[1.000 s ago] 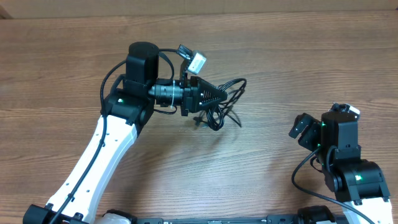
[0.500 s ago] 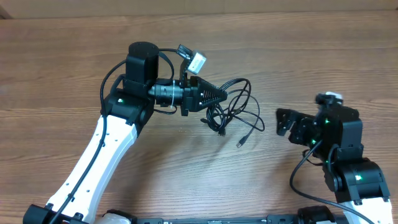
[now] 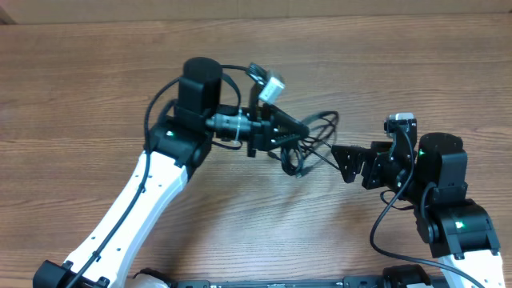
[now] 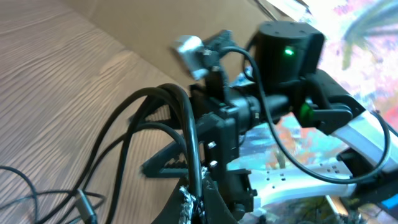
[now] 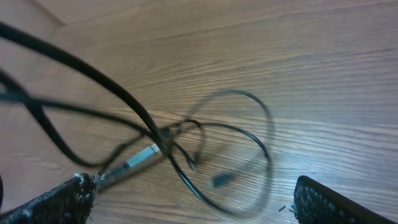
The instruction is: Untangle cables
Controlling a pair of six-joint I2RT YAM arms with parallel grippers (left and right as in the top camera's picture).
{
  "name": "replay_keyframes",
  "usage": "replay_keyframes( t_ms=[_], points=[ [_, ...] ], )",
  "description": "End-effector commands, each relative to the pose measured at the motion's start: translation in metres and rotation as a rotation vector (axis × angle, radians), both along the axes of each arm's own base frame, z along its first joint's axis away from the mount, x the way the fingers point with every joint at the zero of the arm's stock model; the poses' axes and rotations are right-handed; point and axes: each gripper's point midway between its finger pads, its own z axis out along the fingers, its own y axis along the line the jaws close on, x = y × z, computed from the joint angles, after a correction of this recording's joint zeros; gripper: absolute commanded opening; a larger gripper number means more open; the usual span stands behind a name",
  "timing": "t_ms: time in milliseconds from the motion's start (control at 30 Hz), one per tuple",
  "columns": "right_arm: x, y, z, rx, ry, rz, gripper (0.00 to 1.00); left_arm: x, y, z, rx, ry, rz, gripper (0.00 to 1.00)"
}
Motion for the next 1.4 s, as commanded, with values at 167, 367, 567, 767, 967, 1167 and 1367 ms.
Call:
replay_keyframes(
  t_ms=[167,367,567,767,967,1167,1367],
  points=[
    [-0.006,0.025,0.022,0.064,-0.075,0.173,1.00,-0.018,-0.010,0.022,-0.055,-0.098,-0.068,0.04],
    [-0.006,0.026,0.023,0.061,-0.083,0.181,1.00,-0.018,-0.010,0.023,-0.055,-0.099,-0.068,0.04],
    [-0.004,0.026,0.023,0.060,-0.087,0.182,1.00,-0.020,-0.013,0.028,-0.060,-0.041,-0.073,0.04],
    [0.016,0.028,0.028,0.091,-0.118,0.159,1.00,-0.034,-0.024,0.045,-0.108,-0.050,-0.126,0.04],
    [0.052,0.027,0.013,0.094,-0.102,0.115,1.00,-0.042,-0.027,0.053,-0.132,-0.071,-0.160,0.04],
    [0.086,-0.009,-0.034,-0.039,-0.001,-0.108,1.00,-0.054,-0.023,0.056,-0.147,-0.081,-0.237,0.04],
    [0.099,-0.031,-0.067,-0.116,0.080,-0.225,1.00,-0.068,-0.018,0.070,-0.178,-0.096,-0.319,0.04]
  ],
)
